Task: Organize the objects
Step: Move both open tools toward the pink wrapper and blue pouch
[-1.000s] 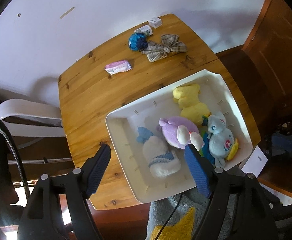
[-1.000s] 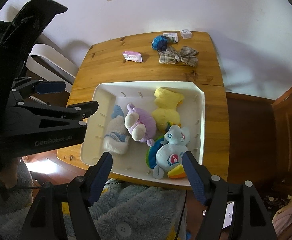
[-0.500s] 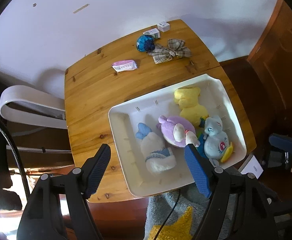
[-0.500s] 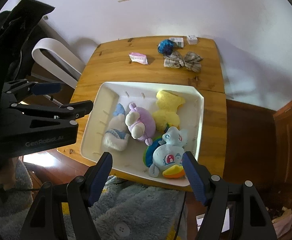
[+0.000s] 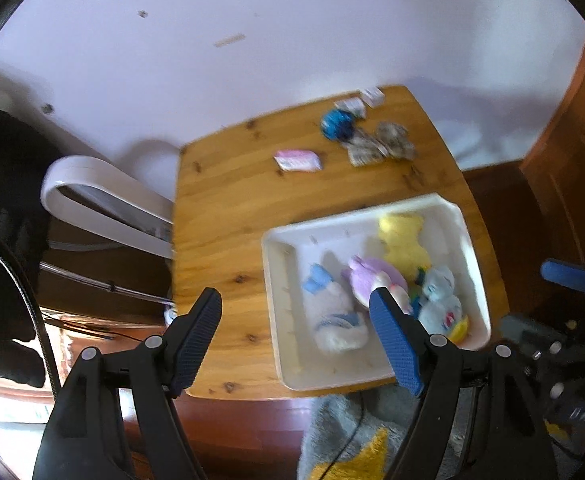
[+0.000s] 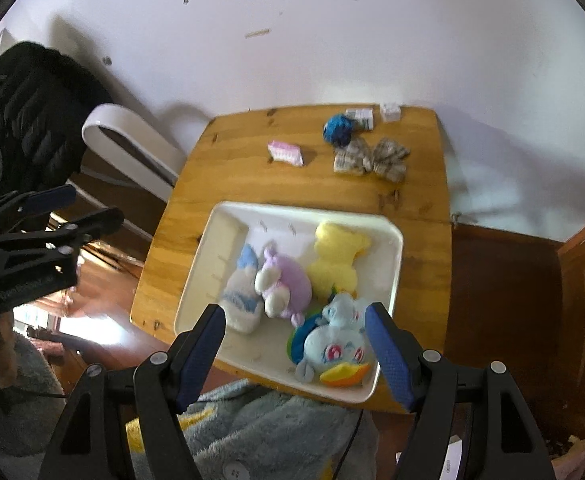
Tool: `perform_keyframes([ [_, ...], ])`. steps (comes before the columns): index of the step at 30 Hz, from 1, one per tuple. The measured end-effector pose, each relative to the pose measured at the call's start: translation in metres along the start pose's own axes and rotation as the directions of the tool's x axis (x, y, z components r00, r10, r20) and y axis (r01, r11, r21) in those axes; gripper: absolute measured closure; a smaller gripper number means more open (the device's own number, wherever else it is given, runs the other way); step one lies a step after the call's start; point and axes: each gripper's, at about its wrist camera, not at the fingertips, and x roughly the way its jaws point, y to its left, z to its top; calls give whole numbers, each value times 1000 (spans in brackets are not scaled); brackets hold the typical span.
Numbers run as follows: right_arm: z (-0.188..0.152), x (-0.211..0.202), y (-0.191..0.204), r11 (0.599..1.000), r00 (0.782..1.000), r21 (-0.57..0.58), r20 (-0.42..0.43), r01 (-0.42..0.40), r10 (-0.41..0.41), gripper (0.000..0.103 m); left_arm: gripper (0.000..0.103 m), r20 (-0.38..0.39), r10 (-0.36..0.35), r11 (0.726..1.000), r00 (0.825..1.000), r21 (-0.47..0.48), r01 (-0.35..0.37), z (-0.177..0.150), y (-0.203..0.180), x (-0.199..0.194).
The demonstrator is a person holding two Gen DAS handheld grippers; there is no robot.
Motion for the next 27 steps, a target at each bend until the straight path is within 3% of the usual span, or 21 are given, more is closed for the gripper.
perform_keyframes([
  [5, 29, -13, -13, 999, 999, 36, 42, 15, -16, 30, 24, 62, 31, 999, 998, -39, -29, 26, 22, -18],
  [14, 95, -14, -38, 991, 990, 79, 83, 109, -115, 30, 23, 84, -62, 994, 995, -87, 69, 87, 41, -8],
  [19, 145, 0, -51, 986, 988, 114, 87, 120, -130, 30, 23, 44, -144, 975, 989, -162, 149, 125, 51, 28],
  [27, 234, 53, -76, 983, 995, 178, 77, 42, -56, 30, 23, -6, -212, 936, 977, -287, 202, 184, 68, 107],
])
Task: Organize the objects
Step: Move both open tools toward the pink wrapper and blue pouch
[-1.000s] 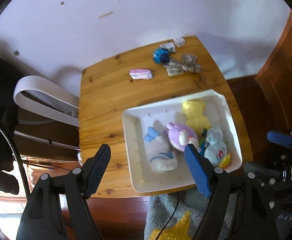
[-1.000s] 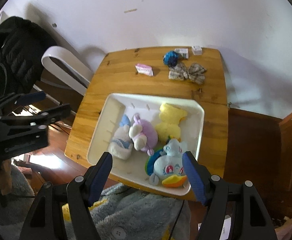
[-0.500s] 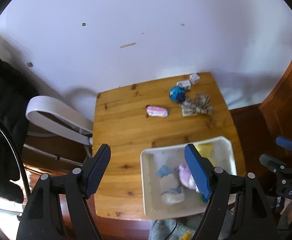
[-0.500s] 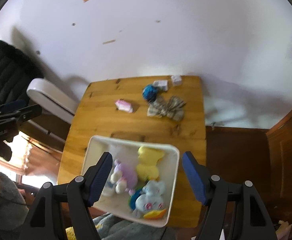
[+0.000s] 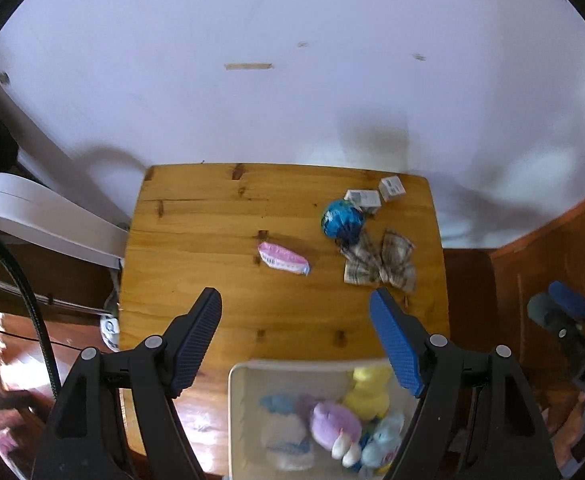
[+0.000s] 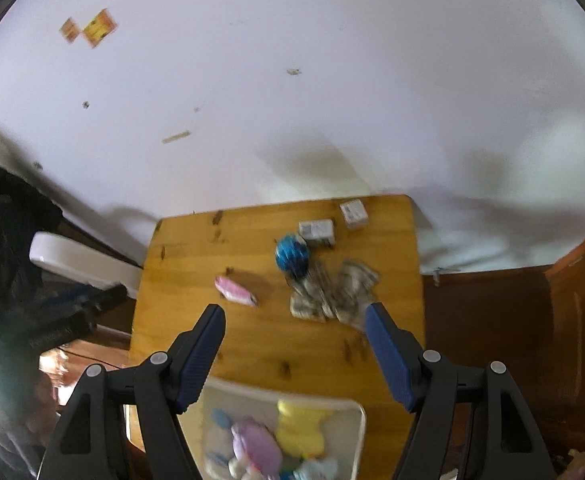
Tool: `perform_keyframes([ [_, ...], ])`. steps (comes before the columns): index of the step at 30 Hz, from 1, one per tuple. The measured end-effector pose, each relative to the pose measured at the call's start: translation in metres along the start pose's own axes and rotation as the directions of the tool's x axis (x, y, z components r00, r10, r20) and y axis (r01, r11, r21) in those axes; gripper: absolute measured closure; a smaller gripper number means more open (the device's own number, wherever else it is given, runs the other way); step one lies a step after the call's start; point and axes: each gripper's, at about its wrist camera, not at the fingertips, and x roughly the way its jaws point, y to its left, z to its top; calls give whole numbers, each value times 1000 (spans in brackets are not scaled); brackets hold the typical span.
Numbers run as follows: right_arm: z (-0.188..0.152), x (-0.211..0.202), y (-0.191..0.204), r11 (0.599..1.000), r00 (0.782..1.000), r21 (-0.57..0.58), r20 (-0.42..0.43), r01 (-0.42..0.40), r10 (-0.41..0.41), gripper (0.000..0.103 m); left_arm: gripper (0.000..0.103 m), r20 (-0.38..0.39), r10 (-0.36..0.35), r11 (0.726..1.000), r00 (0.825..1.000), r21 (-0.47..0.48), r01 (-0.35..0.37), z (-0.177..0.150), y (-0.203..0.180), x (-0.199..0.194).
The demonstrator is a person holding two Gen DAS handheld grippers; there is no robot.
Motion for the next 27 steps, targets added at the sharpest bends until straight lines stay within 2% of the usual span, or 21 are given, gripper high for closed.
perform_keyframes([
  [4, 34, 41, -4, 998, 998, 31, 2, -63, 63, 27, 23, -36, -10, 998, 999, -58, 8, 20, 8, 38],
  [5, 43, 52, -7, 994, 997, 82, 6, -75, 75, 25, 23, -44, -9, 998, 999, -69, 6, 23, 10, 46],
  [11, 70, 136, -16, 992, 996, 95, -41, -80, 85, 25, 23, -113, 7, 988, 994, -152, -24, 36, 23, 111],
  [12, 74, 152, -19, 988, 995, 132, -47, -84, 91, 25, 23, -127, 2, 986, 992, -167, -23, 38, 25, 123],
  [19, 69, 251, -37, 976, 983, 204, -143, -81, 112, 25, 24, -203, -26, 957, 979, -289, -34, 37, 42, 208],
  [27, 58, 305, -39, 966, 974, 243, -179, -92, 138, 25, 23, -250, -114, 912, 961, -410, 1, 25, 50, 266],
])
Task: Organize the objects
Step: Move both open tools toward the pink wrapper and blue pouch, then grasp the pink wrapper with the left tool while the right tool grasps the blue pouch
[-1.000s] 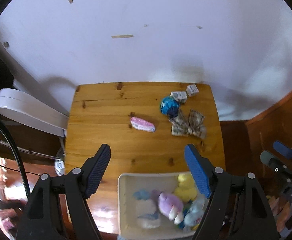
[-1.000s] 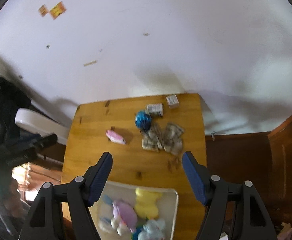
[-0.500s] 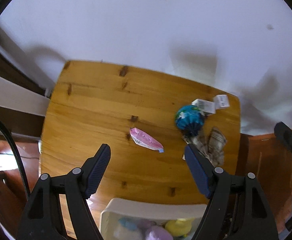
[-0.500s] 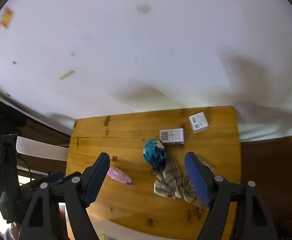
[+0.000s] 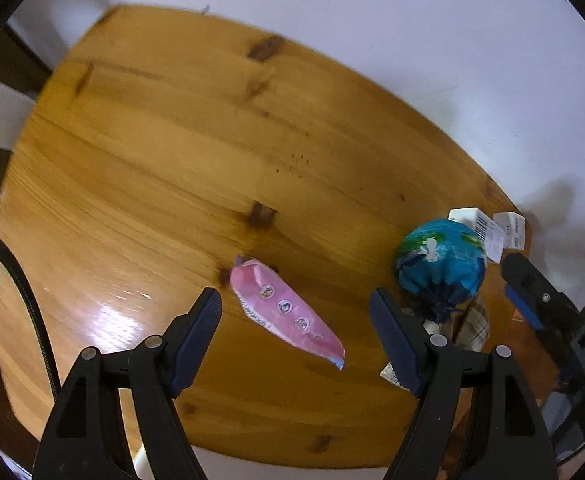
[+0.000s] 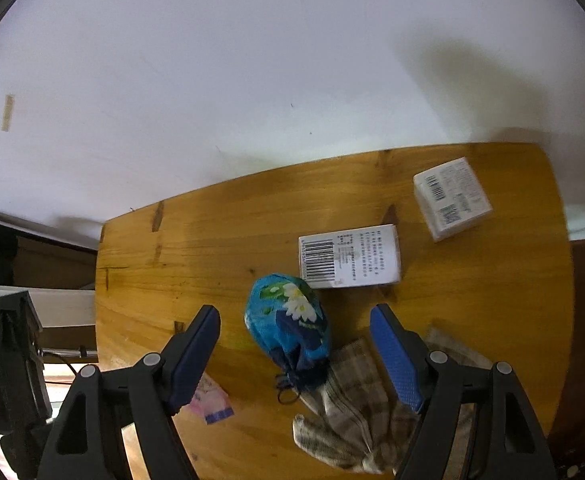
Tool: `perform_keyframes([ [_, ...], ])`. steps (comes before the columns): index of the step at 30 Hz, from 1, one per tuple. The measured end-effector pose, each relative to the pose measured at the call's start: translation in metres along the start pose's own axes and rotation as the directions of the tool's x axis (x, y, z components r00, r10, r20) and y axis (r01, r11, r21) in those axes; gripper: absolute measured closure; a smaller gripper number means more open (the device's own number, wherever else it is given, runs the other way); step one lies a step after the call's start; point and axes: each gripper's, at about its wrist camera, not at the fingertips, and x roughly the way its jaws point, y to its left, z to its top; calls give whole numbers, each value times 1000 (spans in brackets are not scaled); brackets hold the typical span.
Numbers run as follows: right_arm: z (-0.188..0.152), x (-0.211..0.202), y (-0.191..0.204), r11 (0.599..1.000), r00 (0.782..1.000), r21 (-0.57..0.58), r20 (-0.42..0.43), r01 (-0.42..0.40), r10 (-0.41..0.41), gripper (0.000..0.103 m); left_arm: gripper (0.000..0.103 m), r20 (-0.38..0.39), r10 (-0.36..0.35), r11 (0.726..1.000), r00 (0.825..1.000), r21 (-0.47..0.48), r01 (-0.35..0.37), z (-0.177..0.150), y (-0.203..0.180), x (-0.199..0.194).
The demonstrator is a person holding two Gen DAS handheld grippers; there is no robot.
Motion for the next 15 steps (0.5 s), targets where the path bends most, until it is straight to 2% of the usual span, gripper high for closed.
perform_keyframes([
  [10, -4, 32, 10, 999, 999, -39, -29, 27, -28, 25, 24, -50, -60, 996, 997, -75, 57, -2, 12, 22],
  [11, -4, 33, 11, 999, 999, -38, -29, 29, -30, 27, 24, -53, -64, 995, 997, -81, 59, -3, 13, 23],
  [14, -8, 38, 12, 999, 999, -44, -36, 28, -30, 46, 25, -56, -33, 994, 998, -105, 27, -5, 16, 24],
  [15, -9, 40, 12, 998, 999, -46, -40, 32, -34, 49, 25, -55, -15, 994, 998, -110, 9, -6, 17, 24],
])
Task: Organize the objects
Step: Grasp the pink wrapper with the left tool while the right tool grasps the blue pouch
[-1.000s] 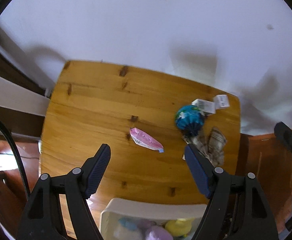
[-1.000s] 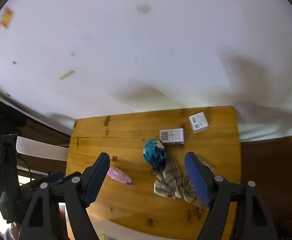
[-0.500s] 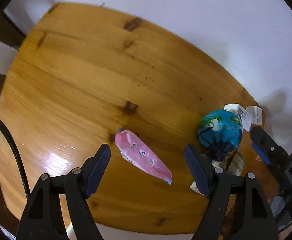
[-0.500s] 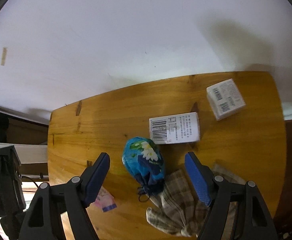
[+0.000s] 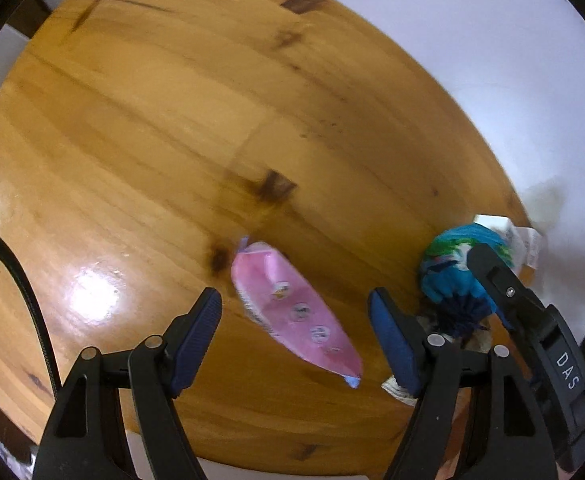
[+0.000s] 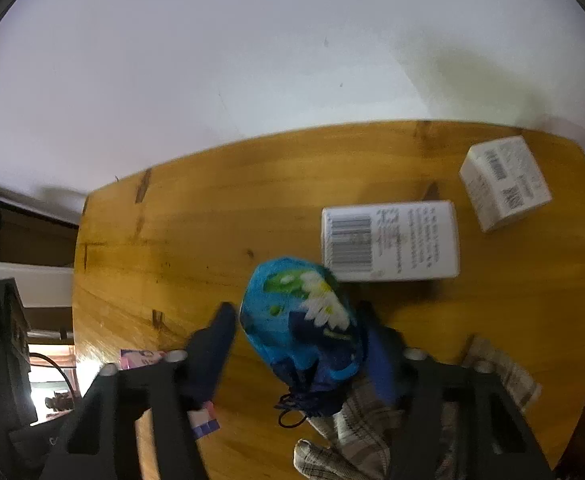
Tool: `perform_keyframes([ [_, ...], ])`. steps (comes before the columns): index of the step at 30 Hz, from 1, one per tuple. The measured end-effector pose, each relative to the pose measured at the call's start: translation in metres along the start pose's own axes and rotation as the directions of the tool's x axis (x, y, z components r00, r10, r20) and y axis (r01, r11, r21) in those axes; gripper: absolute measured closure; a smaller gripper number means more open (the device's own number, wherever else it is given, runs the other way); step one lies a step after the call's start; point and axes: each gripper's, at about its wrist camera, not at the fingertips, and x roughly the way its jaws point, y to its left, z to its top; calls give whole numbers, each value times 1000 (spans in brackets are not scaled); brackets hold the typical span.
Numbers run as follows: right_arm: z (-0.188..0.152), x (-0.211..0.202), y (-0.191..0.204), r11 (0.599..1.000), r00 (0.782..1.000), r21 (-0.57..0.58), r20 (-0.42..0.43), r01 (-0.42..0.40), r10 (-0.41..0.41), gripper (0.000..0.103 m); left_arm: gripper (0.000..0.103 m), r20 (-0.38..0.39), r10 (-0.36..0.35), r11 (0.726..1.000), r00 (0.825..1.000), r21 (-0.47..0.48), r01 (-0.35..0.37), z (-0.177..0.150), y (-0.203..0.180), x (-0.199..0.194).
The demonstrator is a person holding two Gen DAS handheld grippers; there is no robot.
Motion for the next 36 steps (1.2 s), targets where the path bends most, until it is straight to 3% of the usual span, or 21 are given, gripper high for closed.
perform_keyframes([
  [2, -3, 0, 2, 1000, 1000, -5, 10, -4, 4, 53, 26, 7, 15, 1000, 1000, -7, -15, -1, 1, -1],
  [3, -6, -1, 5, 1000, 1000, -16, 19, 2, -2, 56, 32, 6, 18, 1000, 1000, -4, -18, -2, 2, -1],
  [5, -8, -3, 9, 999, 1000, -34, 29, 12, -11, 60, 59, -15, 12, 1000, 1000, 2, -12, -3, 2, 1],
  [7, -12, -6, 16, 998, 999, -52, 36, 30, -29, 61, 69, -49, 0, 1000, 999, -14, 0, -5, 5, 4],
  [11, -20, -14, 28, 999, 999, -44, 50, 17, -15, 64, 72, -44, -45, 999, 998, -28, 44, -11, 11, 0],
  [16, -34, -44, 36, 999, 996, -32, 91, -16, 19, 64, 72, -5, -100, 994, 995, 47, 100, -25, 9, -24],
  [22, -56, -105, 50, 998, 981, -20, 182, -58, 60, 64, 72, 90, -121, 979, 989, 177, 103, -49, 4, -80],
  [28, -91, -176, 70, 996, 954, -34, 287, -80, 87, 64, 72, 243, -92, 941, 966, 337, 5, -88, 8, -146],
  [36, -162, -262, 91, 992, 911, -42, 392, -117, 124, 64, 72, 394, -119, 853, 911, 510, -109, -155, 17, -220],
])
